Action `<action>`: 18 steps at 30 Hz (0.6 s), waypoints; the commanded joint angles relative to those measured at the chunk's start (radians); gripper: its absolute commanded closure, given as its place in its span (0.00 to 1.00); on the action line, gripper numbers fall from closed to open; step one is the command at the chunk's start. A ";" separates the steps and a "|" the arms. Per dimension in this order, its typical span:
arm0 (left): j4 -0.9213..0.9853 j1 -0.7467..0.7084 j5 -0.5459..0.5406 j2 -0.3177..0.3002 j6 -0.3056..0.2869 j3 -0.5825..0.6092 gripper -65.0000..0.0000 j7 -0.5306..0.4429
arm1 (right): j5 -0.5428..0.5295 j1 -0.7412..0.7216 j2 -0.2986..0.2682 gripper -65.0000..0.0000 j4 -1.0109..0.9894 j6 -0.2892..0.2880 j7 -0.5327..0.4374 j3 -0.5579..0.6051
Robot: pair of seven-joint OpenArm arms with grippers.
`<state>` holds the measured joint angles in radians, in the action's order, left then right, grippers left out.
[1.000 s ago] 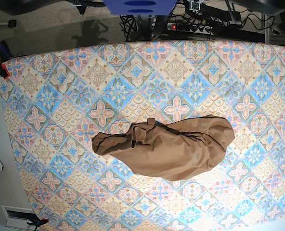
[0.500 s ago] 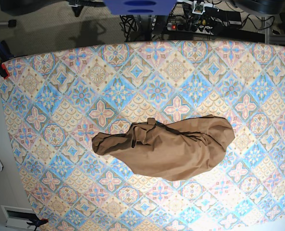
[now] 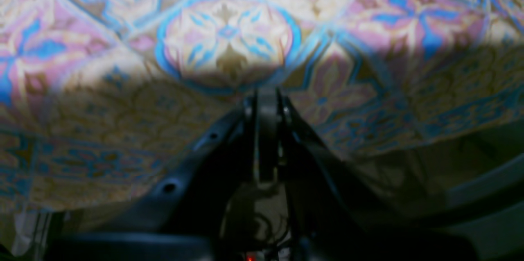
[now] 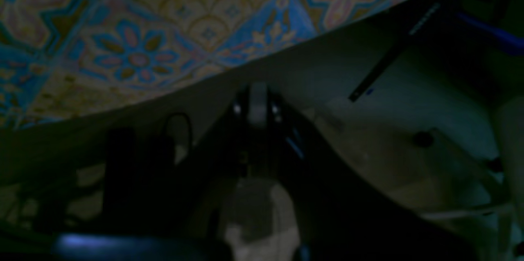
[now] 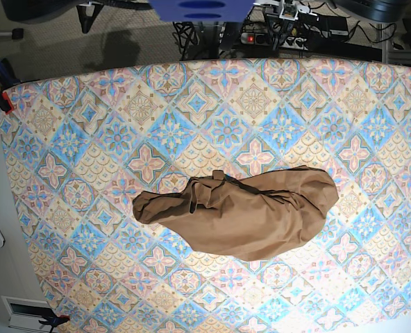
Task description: Layout the t-shirt on the table in an organized manner, then fold the t-shirt properly
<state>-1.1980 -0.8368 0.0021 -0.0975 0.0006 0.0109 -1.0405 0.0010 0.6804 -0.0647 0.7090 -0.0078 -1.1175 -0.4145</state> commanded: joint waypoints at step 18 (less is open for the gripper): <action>-0.406 -0.043 -0.011 0.000 0.005 0.064 1.00 0.114 | -0.002 0.149 0.053 0.99 0.533 -0.001 0.034 0.002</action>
<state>-1.5883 -0.8707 -0.0010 -0.0975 0.0048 0.0753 -0.8757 0.0093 0.8169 -0.0021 1.2308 -0.0078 -1.0382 -0.4065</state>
